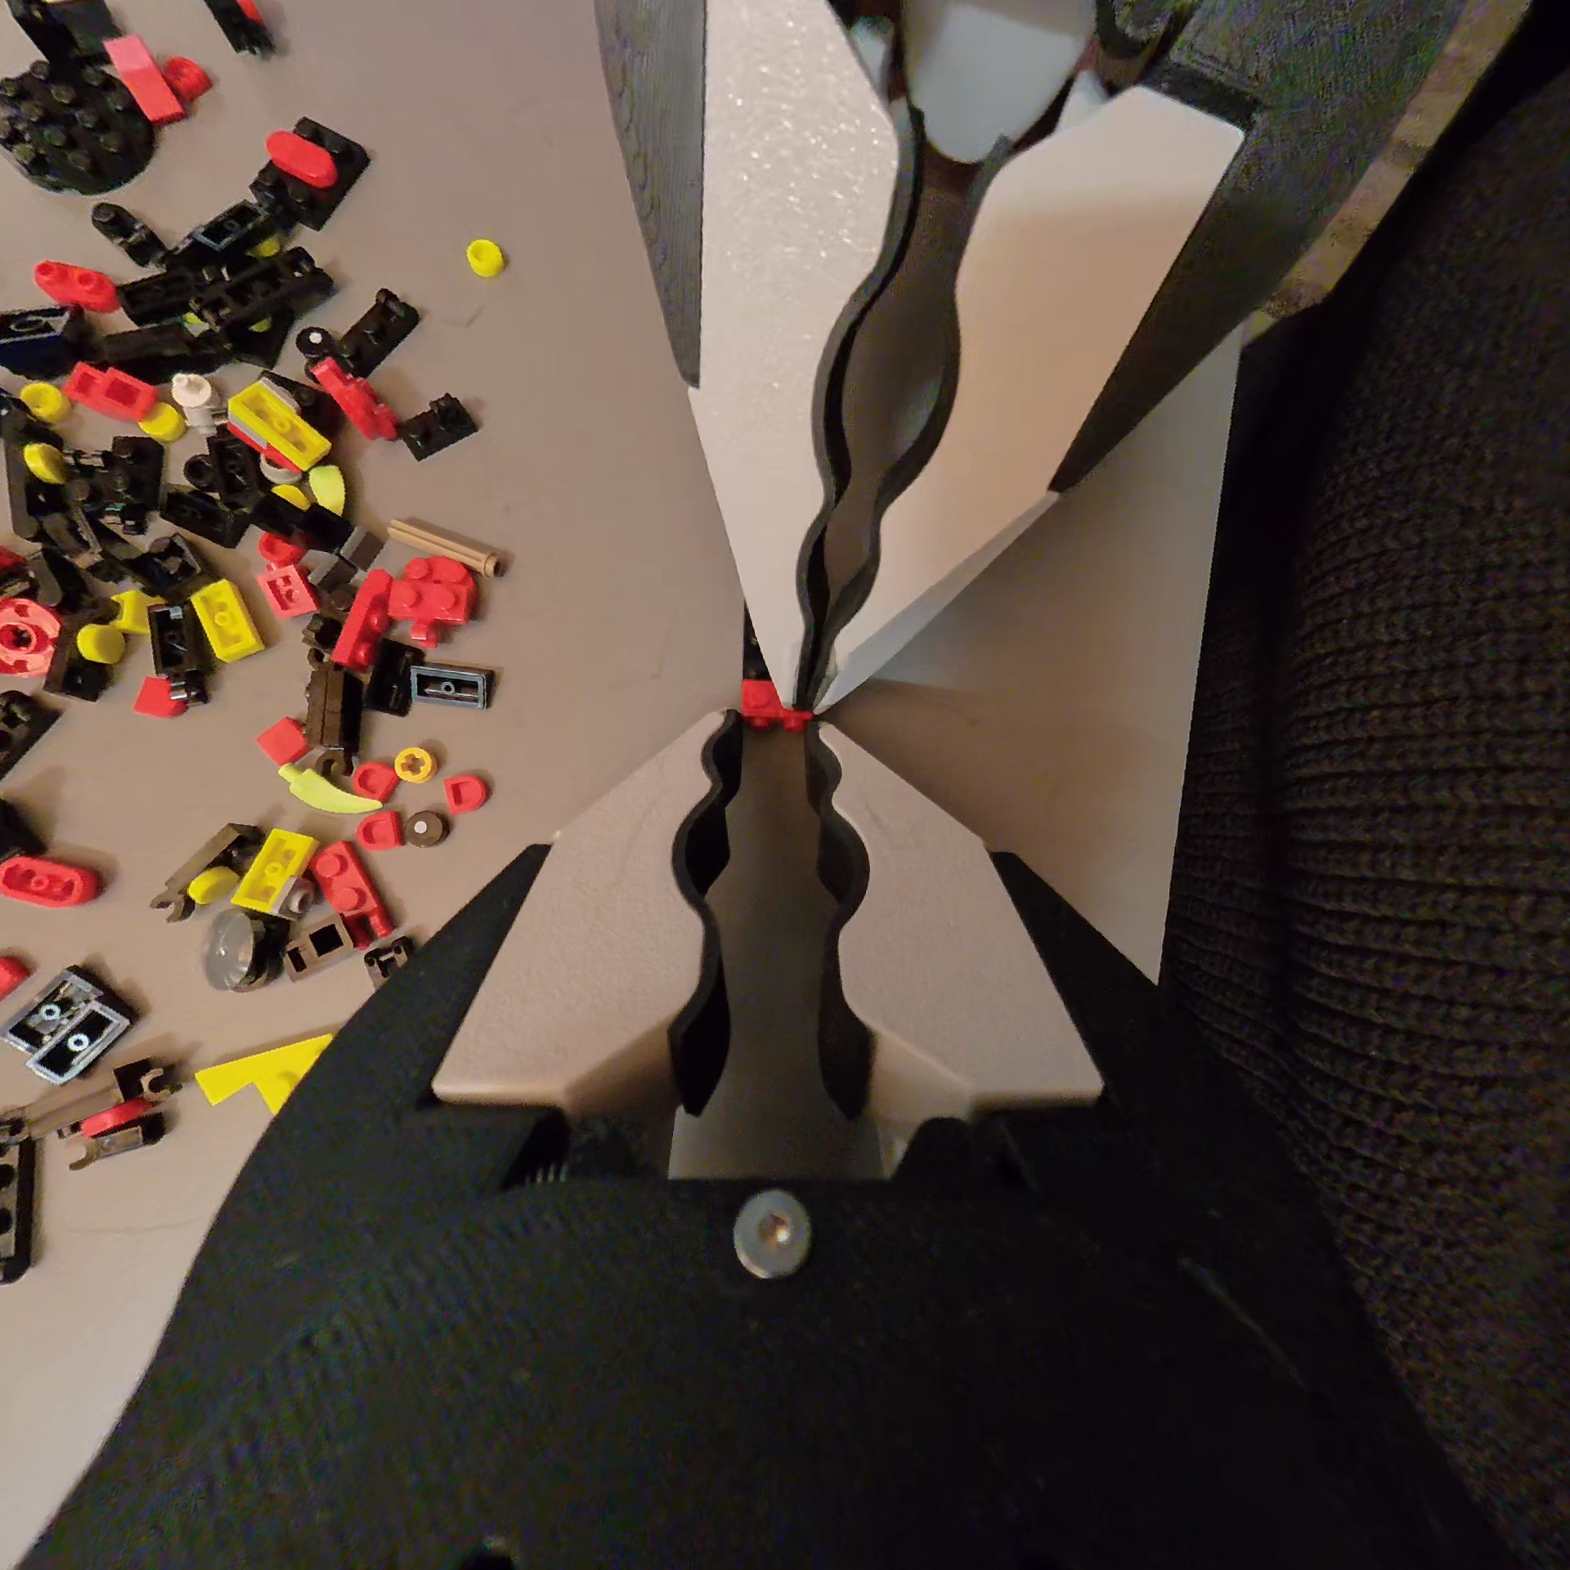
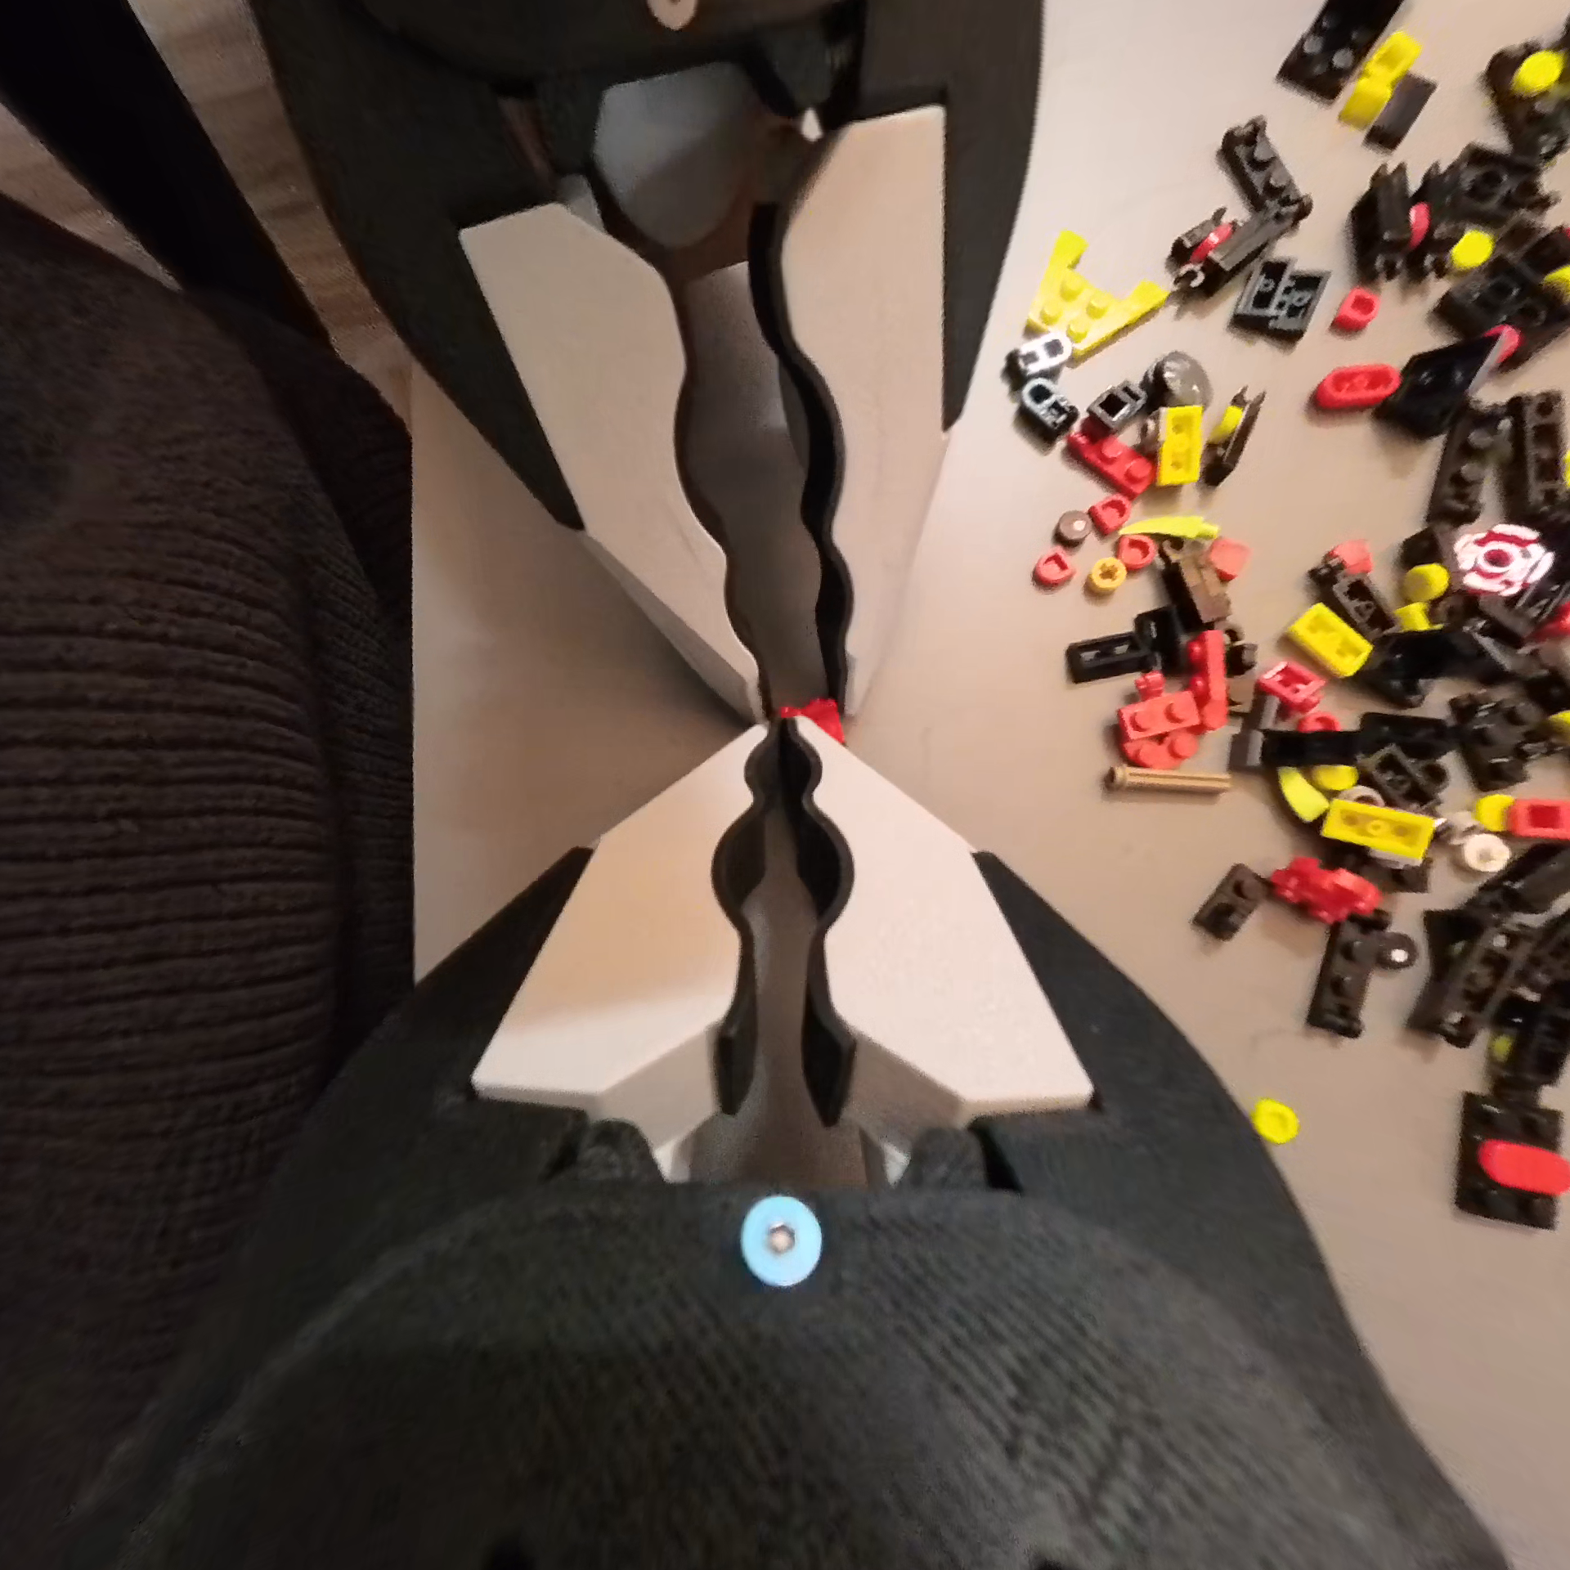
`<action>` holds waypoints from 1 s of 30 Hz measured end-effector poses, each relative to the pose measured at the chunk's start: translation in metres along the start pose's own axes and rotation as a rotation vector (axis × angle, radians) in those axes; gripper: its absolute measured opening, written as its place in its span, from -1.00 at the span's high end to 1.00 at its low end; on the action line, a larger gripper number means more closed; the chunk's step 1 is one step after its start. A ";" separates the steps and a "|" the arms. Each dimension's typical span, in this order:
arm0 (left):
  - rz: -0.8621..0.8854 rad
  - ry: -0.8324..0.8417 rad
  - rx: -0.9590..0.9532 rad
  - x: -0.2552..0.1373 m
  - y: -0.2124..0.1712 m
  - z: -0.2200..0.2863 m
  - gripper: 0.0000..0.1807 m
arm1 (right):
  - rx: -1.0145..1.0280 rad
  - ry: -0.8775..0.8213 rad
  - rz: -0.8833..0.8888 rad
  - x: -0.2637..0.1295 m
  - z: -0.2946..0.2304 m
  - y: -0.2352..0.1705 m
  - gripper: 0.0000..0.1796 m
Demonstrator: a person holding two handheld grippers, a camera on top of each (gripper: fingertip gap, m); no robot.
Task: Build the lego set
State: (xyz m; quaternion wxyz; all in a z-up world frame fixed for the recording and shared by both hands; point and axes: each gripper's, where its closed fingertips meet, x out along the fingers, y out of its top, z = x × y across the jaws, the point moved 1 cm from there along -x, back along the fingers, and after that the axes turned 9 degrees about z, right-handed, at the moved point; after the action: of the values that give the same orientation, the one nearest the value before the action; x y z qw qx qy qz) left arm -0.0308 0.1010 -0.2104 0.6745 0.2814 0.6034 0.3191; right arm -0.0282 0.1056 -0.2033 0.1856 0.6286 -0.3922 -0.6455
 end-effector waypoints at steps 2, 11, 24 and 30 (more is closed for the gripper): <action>0.000 0.001 -0.001 0.000 0.000 0.000 0.88 | 0.016 -0.003 -0.007 0.000 0.000 0.000 1.00; -0.003 0.012 0.002 -0.001 -0.001 -0.003 0.88 | -0.004 -0.018 0.024 0.000 0.002 0.002 1.00; 0.003 -0.003 0.004 0.000 0.000 0.000 0.88 | -0.007 -0.034 0.035 -0.006 0.009 -0.005 1.00; 0.009 -0.011 -0.001 0.000 0.000 -0.001 0.87 | -0.023 -0.017 0.050 -0.004 0.006 -0.002 0.96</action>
State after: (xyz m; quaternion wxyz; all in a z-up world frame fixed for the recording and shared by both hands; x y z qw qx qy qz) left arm -0.0313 0.1009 -0.2109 0.6765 0.2854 0.5983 0.3208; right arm -0.0326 0.1109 -0.2029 0.2055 0.6110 -0.4020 -0.6503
